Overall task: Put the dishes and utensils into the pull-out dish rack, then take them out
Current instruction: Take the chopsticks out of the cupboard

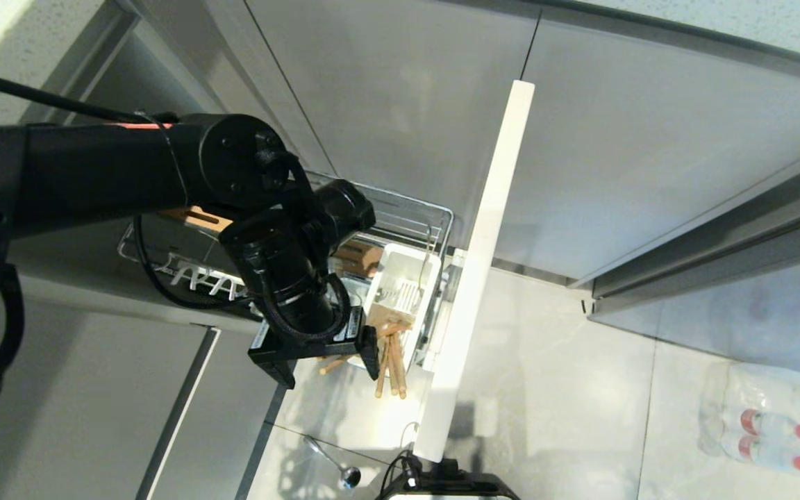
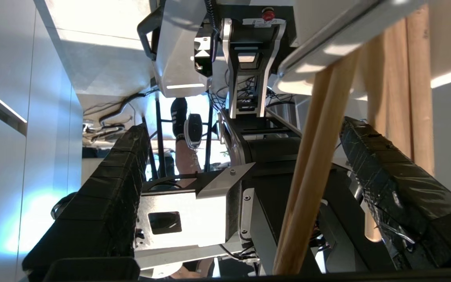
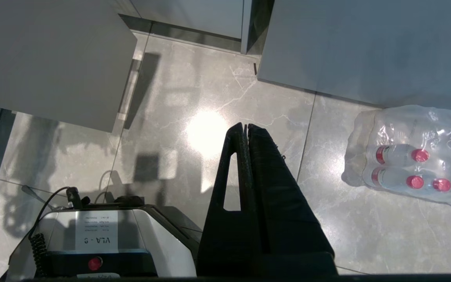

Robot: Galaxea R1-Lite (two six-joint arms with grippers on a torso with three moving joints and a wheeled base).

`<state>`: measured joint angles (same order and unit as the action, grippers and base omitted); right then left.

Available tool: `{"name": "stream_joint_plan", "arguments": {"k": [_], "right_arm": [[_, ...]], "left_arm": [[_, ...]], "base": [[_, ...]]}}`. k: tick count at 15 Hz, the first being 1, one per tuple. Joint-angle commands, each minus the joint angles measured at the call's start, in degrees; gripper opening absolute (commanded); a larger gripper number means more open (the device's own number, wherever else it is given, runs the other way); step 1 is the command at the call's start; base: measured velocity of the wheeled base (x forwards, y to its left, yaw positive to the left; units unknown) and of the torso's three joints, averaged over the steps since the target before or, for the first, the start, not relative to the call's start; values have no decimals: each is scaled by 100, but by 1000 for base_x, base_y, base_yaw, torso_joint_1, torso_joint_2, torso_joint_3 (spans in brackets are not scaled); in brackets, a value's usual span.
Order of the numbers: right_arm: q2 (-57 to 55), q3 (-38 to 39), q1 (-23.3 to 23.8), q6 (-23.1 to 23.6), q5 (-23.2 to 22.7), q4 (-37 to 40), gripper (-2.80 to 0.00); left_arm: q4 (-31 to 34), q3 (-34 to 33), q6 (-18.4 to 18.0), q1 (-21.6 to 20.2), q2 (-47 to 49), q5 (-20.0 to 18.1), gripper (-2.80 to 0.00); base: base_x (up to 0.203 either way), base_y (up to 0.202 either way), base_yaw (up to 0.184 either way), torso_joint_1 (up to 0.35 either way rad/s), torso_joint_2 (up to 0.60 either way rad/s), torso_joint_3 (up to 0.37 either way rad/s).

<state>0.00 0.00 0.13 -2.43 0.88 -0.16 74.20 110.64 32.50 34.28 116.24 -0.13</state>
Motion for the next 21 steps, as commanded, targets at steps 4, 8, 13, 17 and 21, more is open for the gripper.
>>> {"name": "stream_joint_plan", "arguments": {"k": [4,8,13,17,21], "right_arm": [[-9,0,4,-4,0,-2,-280],[-5,0,4,-4,0,-2,-280],[-9,0,3,-4,0,-2,-280],[-9,0,4,-4,0,-2,-280],[-9,0,4,-4,0,-2,-280]], "left_arm": [[50,-15,20,-53,30,5,0],[50,-8,37,-49,30,5,-280],[50,1,55,-44,13,11,-280],[50,1,63,-27,-5,5,-280],[54,13,76,3,-139,-16,-280]], "base": [[0,0,0,0,0,0],[0,0,0,0,0,0],[0,0,0,0,0,0],[0,0,0,0,0,0],[0,0,0,0,0,0]]}}
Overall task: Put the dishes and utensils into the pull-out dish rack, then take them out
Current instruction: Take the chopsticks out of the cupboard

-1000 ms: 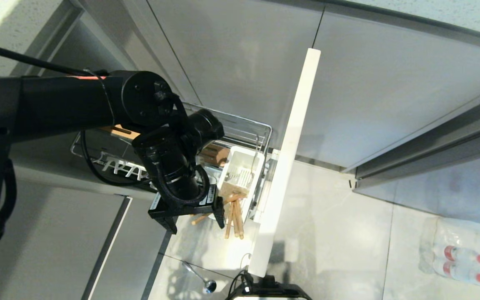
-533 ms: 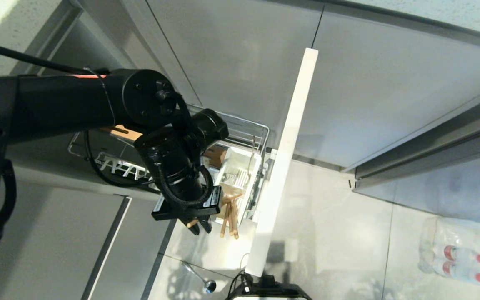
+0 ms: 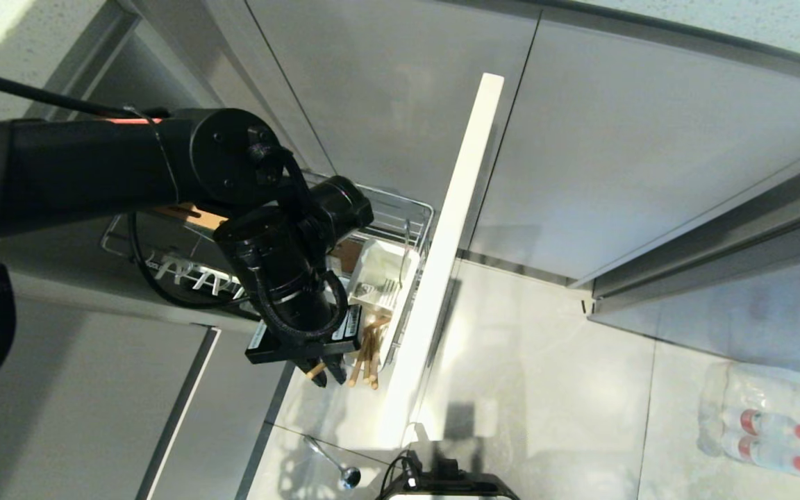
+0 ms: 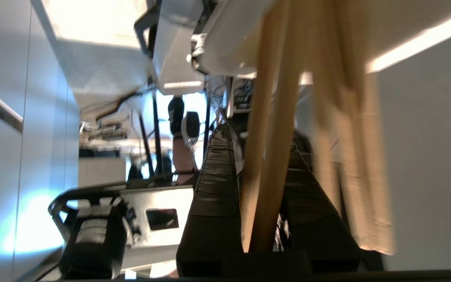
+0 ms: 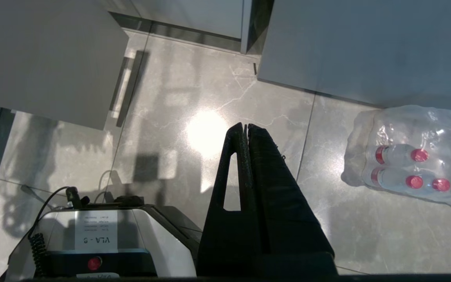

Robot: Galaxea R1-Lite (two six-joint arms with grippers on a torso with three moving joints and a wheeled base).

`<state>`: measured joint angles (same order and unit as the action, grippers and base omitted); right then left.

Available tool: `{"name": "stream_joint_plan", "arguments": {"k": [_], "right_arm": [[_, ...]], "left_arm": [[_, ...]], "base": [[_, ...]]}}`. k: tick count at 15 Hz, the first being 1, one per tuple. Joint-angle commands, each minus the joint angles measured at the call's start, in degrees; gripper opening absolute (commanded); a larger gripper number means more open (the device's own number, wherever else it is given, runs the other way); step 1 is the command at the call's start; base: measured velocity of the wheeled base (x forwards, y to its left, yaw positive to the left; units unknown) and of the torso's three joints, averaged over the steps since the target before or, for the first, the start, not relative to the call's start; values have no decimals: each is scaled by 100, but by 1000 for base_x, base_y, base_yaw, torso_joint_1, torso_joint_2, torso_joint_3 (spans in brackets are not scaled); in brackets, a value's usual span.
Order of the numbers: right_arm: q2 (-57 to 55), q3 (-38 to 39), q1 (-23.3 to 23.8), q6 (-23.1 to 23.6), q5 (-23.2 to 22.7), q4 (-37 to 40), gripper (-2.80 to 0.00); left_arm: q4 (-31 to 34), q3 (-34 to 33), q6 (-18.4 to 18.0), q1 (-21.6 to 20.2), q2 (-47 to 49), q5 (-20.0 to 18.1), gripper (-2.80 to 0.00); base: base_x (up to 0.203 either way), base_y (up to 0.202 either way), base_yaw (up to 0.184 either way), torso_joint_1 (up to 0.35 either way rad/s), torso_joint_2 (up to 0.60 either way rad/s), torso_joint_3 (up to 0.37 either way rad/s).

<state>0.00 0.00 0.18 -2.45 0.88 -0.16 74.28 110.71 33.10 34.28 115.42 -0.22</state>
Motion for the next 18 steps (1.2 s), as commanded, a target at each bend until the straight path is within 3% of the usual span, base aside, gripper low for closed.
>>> {"name": "stream_joint_plan", "arguments": {"k": [1,18], "right_arm": [[-8,0,-1,-1,0,-2,-280],[-9,0,-1,-1,0,-2,-280]], "left_arm": [[51,11,21,40,-147,-13,-280],[61,77,13,80,-1439,4,-280]], "base": [[0,0,0,0,0,0],[0,0,0,0,0,0]]}}
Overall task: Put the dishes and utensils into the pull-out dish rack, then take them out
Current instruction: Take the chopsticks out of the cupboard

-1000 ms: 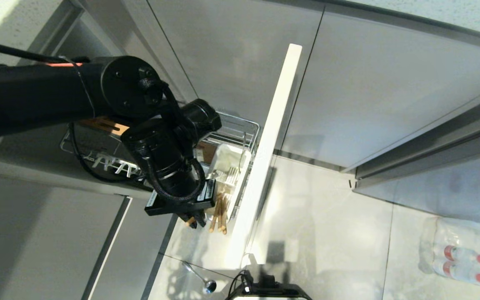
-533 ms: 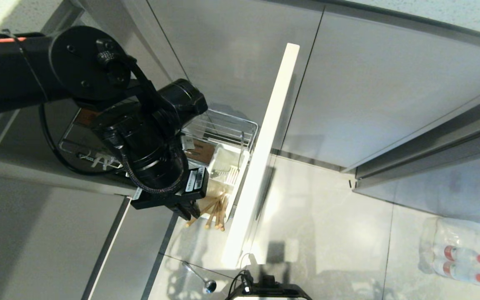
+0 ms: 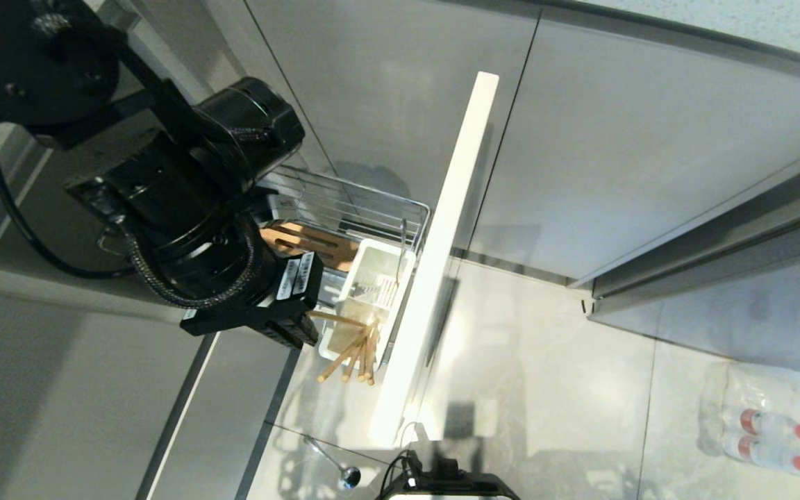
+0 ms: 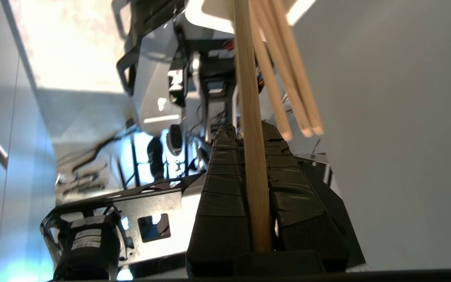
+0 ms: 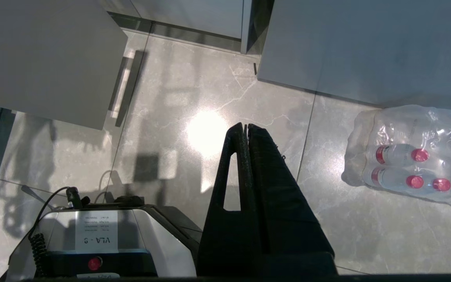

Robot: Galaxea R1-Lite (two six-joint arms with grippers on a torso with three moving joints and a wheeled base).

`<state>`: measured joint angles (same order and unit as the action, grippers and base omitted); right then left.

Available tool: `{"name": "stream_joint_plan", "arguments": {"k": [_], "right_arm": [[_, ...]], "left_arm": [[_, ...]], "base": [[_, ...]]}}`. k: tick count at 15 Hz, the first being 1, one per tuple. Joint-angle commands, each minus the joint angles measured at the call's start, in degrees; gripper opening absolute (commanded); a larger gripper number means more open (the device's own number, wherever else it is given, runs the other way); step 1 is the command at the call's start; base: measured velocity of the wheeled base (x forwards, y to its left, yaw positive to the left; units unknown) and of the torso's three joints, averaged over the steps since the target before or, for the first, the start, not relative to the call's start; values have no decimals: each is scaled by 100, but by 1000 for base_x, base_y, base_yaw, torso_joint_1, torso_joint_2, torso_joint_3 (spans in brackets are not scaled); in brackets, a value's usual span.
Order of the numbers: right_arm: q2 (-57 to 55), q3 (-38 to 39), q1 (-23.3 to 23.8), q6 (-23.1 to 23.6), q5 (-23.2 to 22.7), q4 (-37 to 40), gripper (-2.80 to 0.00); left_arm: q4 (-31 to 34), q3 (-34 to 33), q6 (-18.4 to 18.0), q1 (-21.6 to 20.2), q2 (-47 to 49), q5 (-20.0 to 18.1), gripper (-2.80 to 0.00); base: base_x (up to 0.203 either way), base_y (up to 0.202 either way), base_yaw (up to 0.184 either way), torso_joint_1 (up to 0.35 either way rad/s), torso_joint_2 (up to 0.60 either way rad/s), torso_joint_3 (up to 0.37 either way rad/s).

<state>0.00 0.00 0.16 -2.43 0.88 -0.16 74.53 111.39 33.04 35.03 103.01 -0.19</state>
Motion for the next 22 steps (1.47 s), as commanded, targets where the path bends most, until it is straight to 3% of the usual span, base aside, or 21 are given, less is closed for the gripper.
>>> {"name": "stream_joint_plan", "arguments": {"k": [1,9,22], "right_arm": [[-9,0,-6,-4,0,-2,-280],[-9,0,0,-4,0,-2,-280],[-9,0,-7,-4,0,-2,-280]], "left_arm": [[32,14,17,13,-325,1,-280],[-77,92,-8,217,-1385,35,-280],[-889,80,-67,610,-3000,28,-280]], "base": [[0,0,0,0,0,0],[0,0,0,0,0,0],[0,0,0,0,0,0]]}}
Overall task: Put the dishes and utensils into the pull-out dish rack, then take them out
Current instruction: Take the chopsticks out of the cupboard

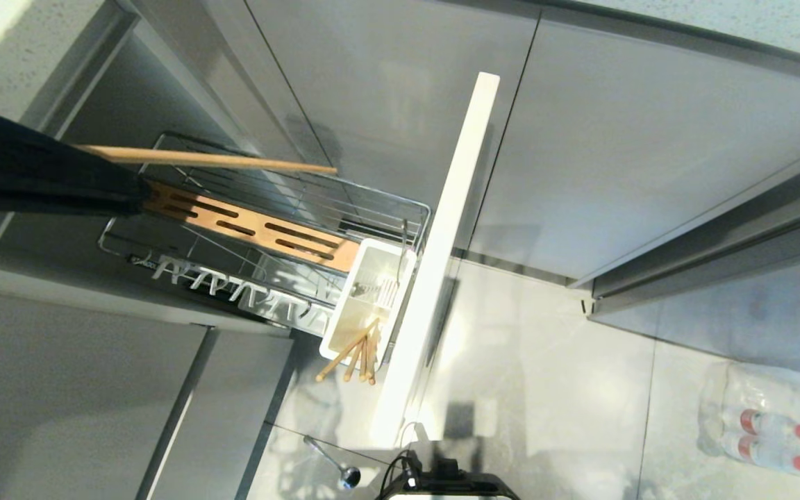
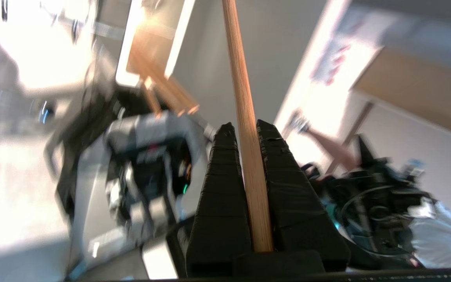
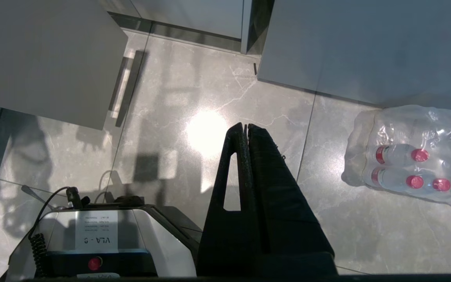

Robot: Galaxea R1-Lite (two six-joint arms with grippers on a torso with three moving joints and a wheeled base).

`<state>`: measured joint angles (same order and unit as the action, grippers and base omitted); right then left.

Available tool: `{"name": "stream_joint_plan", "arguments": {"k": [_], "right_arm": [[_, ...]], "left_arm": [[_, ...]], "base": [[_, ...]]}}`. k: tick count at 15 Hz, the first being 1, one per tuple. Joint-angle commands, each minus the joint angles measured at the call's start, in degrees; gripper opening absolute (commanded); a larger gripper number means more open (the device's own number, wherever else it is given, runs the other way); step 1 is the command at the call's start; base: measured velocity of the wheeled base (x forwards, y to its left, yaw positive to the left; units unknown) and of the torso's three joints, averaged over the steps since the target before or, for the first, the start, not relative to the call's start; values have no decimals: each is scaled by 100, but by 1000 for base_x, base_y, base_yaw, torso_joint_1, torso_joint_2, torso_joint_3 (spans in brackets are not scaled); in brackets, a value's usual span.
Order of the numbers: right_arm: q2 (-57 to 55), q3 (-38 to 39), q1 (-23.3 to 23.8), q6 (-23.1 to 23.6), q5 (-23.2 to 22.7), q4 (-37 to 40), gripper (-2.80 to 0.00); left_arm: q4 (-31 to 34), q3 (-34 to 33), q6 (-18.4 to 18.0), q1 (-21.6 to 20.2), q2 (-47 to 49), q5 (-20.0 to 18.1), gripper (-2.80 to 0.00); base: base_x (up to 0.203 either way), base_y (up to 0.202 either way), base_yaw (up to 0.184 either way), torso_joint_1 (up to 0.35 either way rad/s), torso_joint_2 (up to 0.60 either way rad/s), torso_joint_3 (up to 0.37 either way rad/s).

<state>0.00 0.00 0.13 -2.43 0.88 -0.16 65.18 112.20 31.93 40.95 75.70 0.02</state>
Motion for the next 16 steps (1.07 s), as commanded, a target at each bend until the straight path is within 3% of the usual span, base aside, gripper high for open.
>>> {"name": "stream_joint_plan", "arguments": {"k": [1,4,6,10,16], "right_arm": [[-9,0,1,-4,0,-2,-280],[-9,0,4,-4,0,-2,-280],[-9,0,4,-4,0,-2,-280],[-9,0,-1,-4,0,-2,-280],[-9,0,4,-4,0,-2,-280]], "left_arm": [[-44,-9,-73,29,-480,-6,-280],[-406,-18,-398,-92,-1115,-25,-280],[-710,-22,-650,-714,-1473,-42,-280],[-1257,-129,-964,-2241,-1996,-73,-280],[-1391,-149,-1070,-5278,-2513,-44,-280]], "base": [[0,0,0,0,0,0],[0,0,0,0,0,0],[0,0,0,0,0,0],[0,0,0,0,0,0],[0,0,0,0,0,0]]}}
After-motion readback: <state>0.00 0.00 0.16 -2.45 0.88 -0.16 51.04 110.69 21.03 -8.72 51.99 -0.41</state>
